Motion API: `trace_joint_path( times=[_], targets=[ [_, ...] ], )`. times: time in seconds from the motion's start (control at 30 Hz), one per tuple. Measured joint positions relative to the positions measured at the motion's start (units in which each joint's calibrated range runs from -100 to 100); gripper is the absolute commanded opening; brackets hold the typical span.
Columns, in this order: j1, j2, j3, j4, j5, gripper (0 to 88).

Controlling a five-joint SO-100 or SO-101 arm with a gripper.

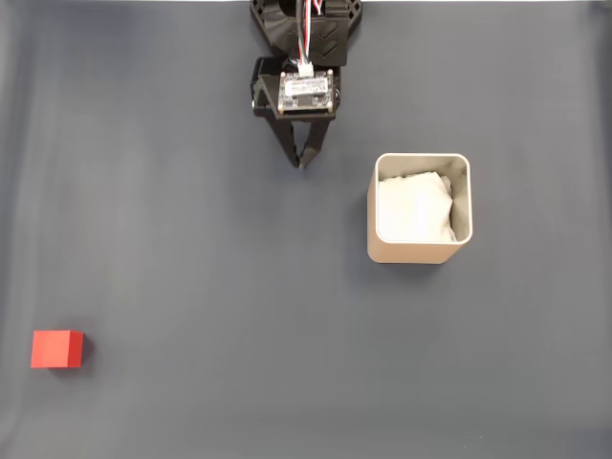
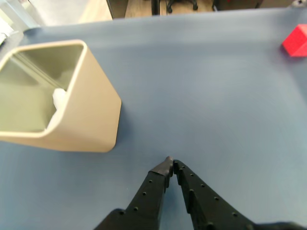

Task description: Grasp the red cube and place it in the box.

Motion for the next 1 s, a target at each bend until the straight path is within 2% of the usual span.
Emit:
trace_joint_path(
  times=[0.2,0.4,0.63,1.0],
  targets=[
    [0.0,4.4,-6.0,-7.0,0.0,0.2],
    [1.7,17.7,-21.4,-7.2,0.0,0.2],
    [7.7,34.2,-39.3,-5.0,1.5,0.2],
    [18.7,52.6,-54.3,-4.0,6.1,0.8]
  ],
)
